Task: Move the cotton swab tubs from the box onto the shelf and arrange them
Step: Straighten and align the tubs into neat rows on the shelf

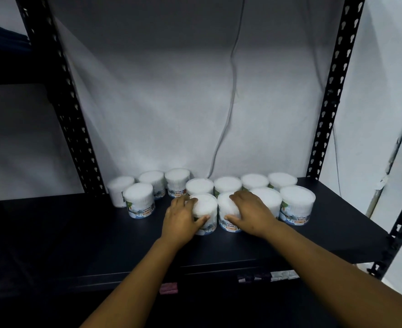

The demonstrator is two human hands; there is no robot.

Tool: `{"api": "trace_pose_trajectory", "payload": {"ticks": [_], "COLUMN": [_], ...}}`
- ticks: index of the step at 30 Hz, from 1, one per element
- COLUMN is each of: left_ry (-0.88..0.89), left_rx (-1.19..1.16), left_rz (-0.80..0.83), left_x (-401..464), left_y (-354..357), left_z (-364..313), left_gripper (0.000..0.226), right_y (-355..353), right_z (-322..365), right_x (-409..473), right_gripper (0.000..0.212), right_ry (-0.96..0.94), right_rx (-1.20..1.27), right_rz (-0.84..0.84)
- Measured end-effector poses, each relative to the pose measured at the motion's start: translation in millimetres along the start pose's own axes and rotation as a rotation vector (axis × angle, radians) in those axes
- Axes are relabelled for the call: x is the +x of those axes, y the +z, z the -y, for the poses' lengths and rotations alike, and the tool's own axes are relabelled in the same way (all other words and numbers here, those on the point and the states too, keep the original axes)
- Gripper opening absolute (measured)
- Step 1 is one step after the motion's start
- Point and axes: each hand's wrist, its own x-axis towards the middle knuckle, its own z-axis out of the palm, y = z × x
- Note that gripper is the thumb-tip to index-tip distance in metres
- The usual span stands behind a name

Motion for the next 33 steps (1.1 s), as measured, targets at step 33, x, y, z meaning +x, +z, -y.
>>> {"api": "trace_pose_trajectory", "payload": {"ticks": [33], "left_ry": [0.024], "left_rx": [0.071], "left_rz": [0.048], "left_x": [0.2], "left_y": [-9.1], "left_z": [0.0], "left_gripper": [0.060], "right_y": [2.7], "right_z": [0.7], "right_x": [5.4], "right_gripper": [0.054], "right_ry": [-0.001], "right_rx": [-0.003], "right_rz": [-0.008]}}
